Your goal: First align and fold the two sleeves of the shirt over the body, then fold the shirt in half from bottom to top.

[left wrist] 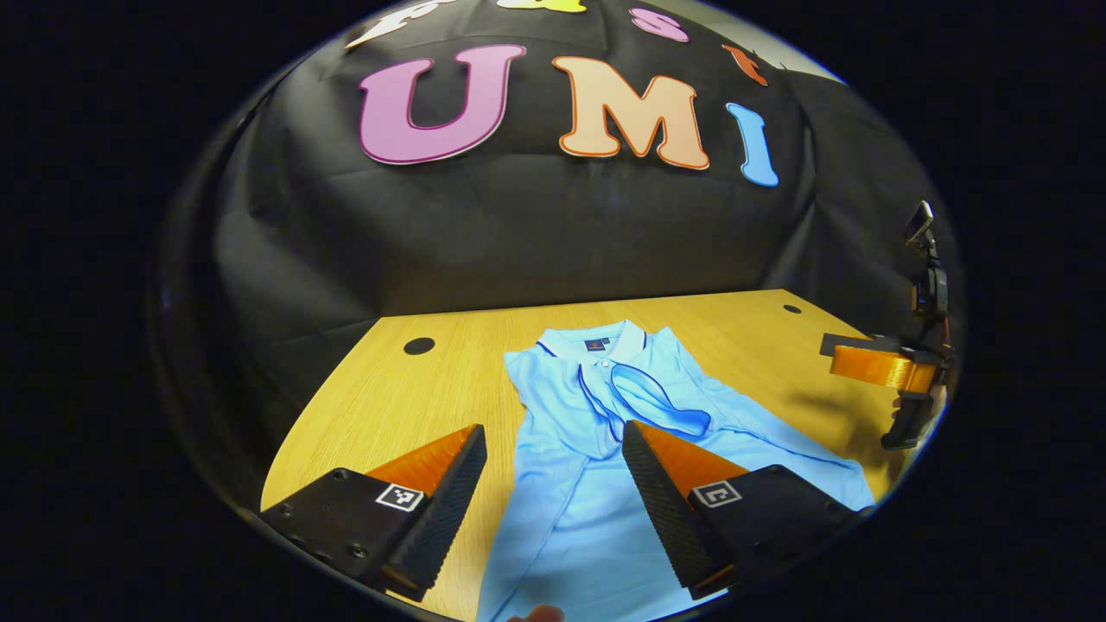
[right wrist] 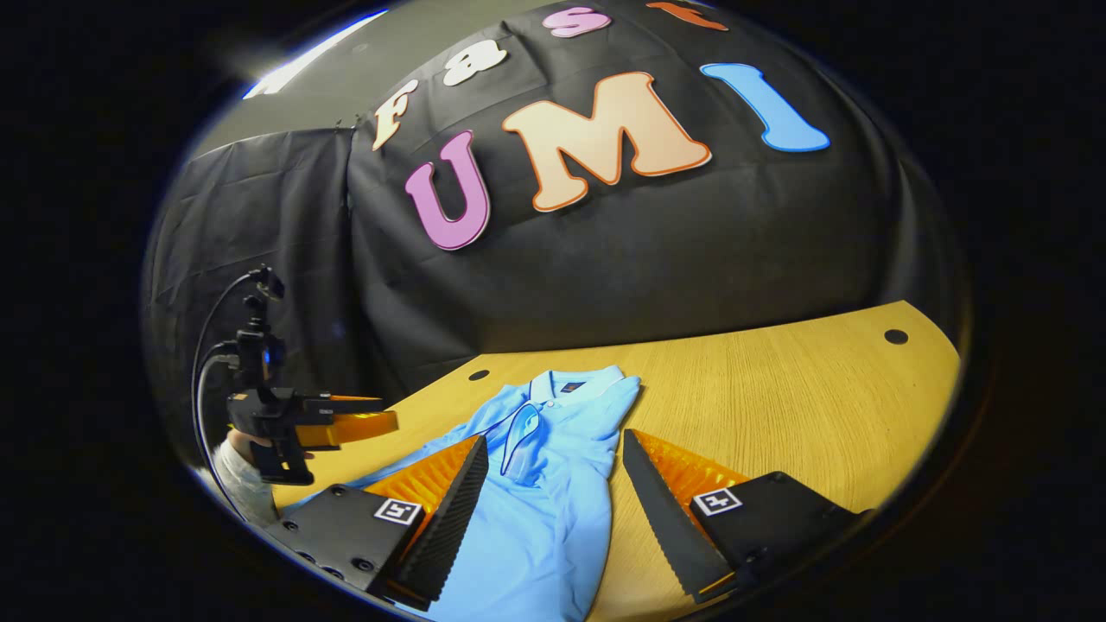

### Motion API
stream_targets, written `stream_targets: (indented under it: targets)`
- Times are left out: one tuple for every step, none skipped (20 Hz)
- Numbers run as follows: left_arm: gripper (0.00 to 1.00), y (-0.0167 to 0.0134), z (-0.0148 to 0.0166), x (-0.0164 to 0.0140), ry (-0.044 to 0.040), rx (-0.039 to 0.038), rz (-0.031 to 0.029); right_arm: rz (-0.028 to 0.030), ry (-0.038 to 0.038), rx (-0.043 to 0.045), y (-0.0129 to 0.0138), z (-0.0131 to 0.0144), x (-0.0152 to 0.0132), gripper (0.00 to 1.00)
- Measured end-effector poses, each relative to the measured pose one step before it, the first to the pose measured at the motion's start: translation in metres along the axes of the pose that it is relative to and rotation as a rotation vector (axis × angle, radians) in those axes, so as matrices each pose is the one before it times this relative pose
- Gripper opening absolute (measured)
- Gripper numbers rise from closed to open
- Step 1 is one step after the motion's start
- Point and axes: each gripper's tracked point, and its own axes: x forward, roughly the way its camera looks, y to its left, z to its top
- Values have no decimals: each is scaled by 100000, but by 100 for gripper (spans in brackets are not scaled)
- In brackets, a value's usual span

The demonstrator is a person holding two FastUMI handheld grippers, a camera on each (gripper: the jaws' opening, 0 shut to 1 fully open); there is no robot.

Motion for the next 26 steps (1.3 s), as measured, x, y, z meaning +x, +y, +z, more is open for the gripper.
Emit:
stream_targets:
  targets:
    - [96,120,-226,-1693,-652,123,39,887,221,-1885,818,-237,-662,98]
    - [95,420,-410,-1765,-779,667,1166,1410,290,-1458,1047,-227,-730,98]
    - [95,519,-393,-1728,-405,753,1327,1353,793,-801,953,-346,-789,98]
    - [95,304,-500,-1487,-319,545,-176,957,949,-306,839,-652,-1015,98]
    - [96,184,-500,-1527,-321,130,12,541,1055,-202,748,-709,-1202,98]
    - [95,353,-746,-1583,225,-58,390,517,613,-477,663,-813,-1243,98]
    - [95,242,-677,-1287,-551,-474,200,-408,1656,-534,452,-1105,-1234,98]
    - [96,-11,-1035,-1197,629,-400,-744,-367,2008,-1035,361,-1348,-1316,94]
    - [95,-175,-1302,-1044,1527,87,-989,-623,1596,-1215,361,-1197,-1359,98]
    - [95,-201,-1393,-754,1594,700,-1330,-961,1534,-1154,152,-1225,-1288,98]
    - [95,-203,-1280,-654,1791,674,-891,-1004,1467,-590,202,-1177,-1206,98]
    - [95,-239,-1217,-559,1402,248,-742,-743,1792,143,185,-1354,-1028,98]
    - [96,-273,-955,-409,973,-365,-662,-514,1977,283,211,-1329,-947,98]
    - [96,-306,-1079,-319,908,-777,-687,-929,2141,84,106,-1569,-888,98]
    - [96,-374,-914,-359,866,-669,-1056,-931,2311,-355,127,-1369,-615,98]
    - [95,-167,-919,-300,879,-1123,-445,-850,2033,-912,94,-1086,-395,98]
    - [95,-150,-935,-184,1821,-1196,-410,-960,1303,-978,120,-741,-350,94]
    - [96,7,-974,-162,945,-1102,-257,-487,494,-730,176,-554,-289,98]
    - [96,-21,-644,-177,619,-770,-211,381,102,-354,395,-219,-73,98]
    - [96,211,-562,-25,597,-876,455,738,-219,-226,386,-260,-110,98]
    - [96,173,-738,-181,1255,-730,429,274,30,-544,291,-257,40,98]
    - [96,91,-502,-110,439,-418,234,-575,150,-1084,117,-399,-138,98]
    - [95,28,-304,23,178,225,71,-1001,120,-1403,-85,-343,-34,98]
    - [94,81,-461,-193,405,261,396,-952,182,-891,-63,-191,79,98]
    - [94,36,-234,-36,415,385,187,-153,248,-289,81,-156,37,98]
    - [94,-97,-159,-23,-14,271,71,-226,283,71,74,-264,-73,98]
